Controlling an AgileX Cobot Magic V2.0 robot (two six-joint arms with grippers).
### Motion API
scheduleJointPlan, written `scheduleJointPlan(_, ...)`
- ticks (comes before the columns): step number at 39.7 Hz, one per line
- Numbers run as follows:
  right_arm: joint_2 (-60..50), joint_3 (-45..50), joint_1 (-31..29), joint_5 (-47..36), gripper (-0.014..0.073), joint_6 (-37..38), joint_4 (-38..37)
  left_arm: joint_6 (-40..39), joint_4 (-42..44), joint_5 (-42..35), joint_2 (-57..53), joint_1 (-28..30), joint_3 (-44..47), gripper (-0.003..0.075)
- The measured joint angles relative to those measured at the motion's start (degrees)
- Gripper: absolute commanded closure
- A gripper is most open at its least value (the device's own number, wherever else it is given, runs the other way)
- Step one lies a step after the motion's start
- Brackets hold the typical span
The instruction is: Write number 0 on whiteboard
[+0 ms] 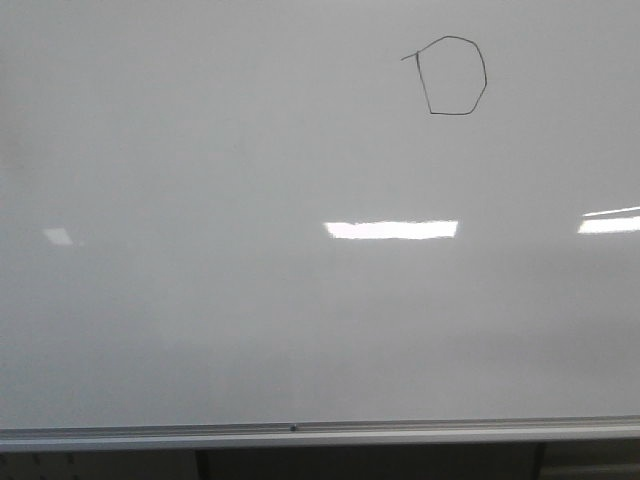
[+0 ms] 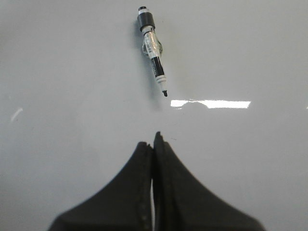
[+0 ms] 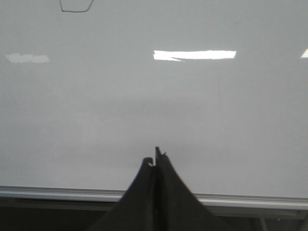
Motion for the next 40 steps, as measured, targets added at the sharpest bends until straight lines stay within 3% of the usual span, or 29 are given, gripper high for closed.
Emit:
scheduleJointPlan(10,-7.02,0.51,-0.21,2.94,0.0662,2.68,-2.90,0.00,0.00,0.00,0.00,0.00,0.00,0.0740)
scheduleJointPlan(40,-7.28,0.51,-0.45,3.05,0.0662,2.92,-3.57,0.00,0.00,0.00,0.00,0.00,0.00,0.0740)
